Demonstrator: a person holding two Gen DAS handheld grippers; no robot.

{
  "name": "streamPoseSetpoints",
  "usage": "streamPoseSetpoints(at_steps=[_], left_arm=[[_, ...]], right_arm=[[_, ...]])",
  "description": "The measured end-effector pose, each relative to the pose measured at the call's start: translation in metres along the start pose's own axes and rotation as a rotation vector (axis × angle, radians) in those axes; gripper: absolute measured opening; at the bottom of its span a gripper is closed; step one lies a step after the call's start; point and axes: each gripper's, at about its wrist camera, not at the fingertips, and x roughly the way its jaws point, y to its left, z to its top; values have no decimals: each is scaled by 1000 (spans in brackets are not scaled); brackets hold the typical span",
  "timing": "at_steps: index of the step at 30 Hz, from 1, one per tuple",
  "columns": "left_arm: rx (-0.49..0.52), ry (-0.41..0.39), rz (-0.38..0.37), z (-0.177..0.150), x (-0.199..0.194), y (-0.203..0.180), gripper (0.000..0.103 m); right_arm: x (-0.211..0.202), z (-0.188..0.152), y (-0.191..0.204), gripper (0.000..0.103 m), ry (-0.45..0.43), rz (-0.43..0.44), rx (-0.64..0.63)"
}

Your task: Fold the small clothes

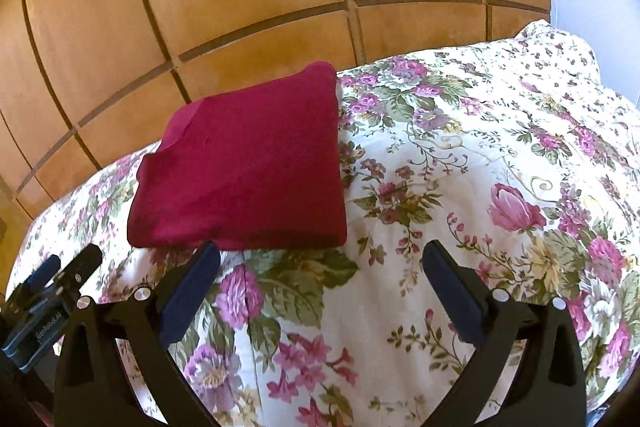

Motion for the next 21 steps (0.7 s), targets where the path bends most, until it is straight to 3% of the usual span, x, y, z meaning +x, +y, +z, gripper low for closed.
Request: streamPoseSetpoints(at_steps=[21], left_arm=[[23, -13, 75, -3, -27, -5, 100]], right_arm=[[-25, -7, 10, 101, -35, -35, -25]])
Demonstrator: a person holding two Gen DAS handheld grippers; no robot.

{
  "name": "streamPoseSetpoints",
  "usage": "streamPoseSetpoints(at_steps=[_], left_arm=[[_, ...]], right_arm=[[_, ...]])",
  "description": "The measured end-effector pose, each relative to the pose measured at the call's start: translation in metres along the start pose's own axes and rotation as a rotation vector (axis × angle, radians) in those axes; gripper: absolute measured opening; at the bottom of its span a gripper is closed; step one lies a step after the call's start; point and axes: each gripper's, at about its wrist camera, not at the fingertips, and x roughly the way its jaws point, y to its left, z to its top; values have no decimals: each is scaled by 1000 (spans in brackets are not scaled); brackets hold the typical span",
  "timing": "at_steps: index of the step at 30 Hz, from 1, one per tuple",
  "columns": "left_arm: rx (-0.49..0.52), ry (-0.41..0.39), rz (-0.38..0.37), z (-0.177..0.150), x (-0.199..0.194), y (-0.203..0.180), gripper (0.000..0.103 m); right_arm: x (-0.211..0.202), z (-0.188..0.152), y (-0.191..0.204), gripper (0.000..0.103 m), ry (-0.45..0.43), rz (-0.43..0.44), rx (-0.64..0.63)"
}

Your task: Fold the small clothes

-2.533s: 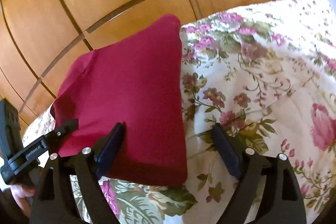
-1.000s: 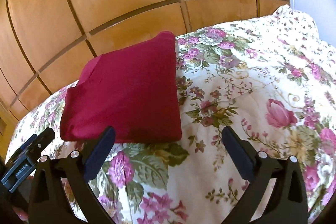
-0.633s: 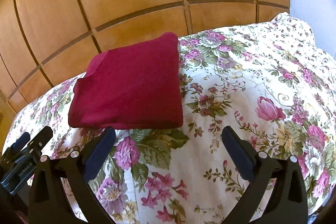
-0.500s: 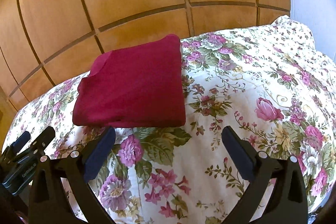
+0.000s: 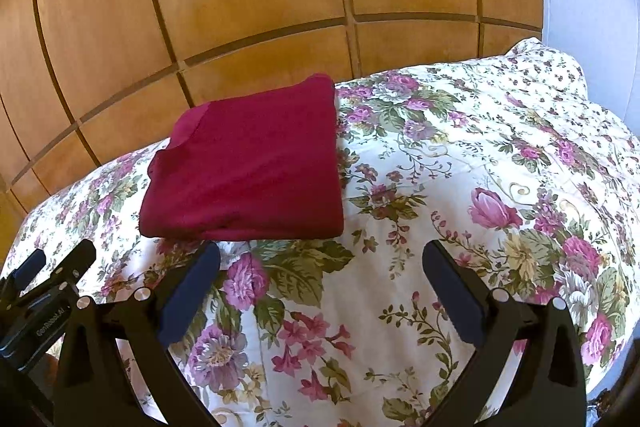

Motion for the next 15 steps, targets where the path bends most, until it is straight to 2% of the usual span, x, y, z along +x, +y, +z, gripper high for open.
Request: streamPoseSetpoints(at_steps=[15], left_arm=[[-17, 13, 0, 0, -2, 1, 100]], right_arm=[[0, -3, 8, 101, -3, -2, -23]])
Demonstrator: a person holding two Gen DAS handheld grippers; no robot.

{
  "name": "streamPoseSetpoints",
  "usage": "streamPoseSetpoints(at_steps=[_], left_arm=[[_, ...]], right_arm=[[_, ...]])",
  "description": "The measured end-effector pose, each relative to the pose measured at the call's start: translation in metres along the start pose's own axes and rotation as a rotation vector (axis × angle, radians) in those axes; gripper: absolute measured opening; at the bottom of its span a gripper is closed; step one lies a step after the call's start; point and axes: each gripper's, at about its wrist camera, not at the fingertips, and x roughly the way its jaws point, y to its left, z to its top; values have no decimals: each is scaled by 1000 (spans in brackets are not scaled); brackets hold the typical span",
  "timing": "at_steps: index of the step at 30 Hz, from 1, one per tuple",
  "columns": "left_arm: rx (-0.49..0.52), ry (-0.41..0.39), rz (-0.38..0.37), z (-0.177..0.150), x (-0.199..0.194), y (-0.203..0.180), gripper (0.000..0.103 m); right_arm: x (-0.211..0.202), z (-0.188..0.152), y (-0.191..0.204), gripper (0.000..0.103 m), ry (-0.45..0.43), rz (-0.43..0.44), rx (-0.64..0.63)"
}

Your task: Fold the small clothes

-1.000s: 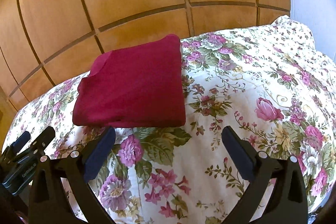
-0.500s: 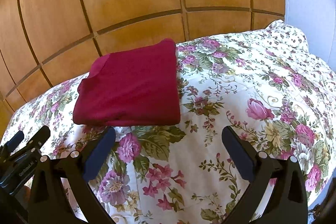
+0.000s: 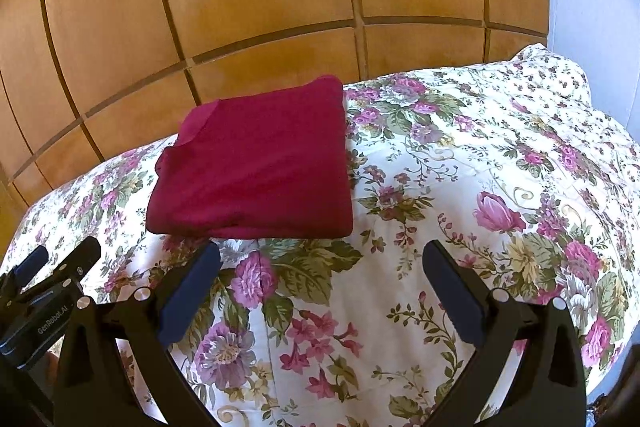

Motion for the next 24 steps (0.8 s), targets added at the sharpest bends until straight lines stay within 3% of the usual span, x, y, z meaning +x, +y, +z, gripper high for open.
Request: streamPoseSetpoints(at_steps=[24], left_arm=[[10, 1, -19, 0, -2, 1, 100]], right_arm=[[3, -1, -2, 101, 9, -8, -4]])
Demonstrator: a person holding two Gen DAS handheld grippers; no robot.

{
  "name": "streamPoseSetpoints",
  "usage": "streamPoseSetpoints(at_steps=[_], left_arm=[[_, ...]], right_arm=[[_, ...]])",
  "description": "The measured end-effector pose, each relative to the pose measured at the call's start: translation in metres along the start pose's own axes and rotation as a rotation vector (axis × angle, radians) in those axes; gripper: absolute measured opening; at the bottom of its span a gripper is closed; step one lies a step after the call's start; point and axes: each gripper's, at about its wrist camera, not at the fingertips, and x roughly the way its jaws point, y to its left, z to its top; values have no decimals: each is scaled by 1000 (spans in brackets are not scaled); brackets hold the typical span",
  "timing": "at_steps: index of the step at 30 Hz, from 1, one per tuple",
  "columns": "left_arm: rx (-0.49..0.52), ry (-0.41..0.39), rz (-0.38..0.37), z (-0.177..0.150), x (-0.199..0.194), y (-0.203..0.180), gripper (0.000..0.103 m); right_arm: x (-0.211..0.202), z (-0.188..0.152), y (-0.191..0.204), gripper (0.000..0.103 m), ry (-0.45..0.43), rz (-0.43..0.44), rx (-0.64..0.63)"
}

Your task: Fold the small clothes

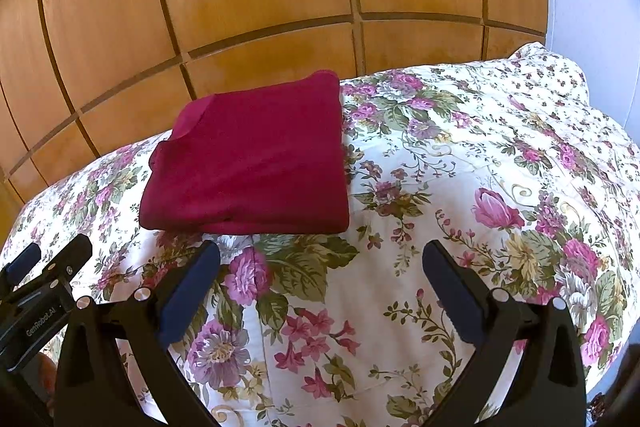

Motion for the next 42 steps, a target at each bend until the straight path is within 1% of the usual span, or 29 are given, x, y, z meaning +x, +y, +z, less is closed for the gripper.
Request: streamPoseSetpoints(at_steps=[23, 31, 38, 42], left_arm=[[10, 11, -10, 0, 0, 1, 100], [29, 2, -12, -2, 1, 4, 100], [55, 10, -14, -2, 2, 3, 100], [48, 1, -16, -3, 0, 4, 100]], right_arm=[[1, -3, 5, 101, 7, 1, -5], [2, -3, 5, 101, 13, 2, -7], [4, -4, 4, 101, 19, 2, -3], [6, -5, 4, 101, 25, 4, -5]])
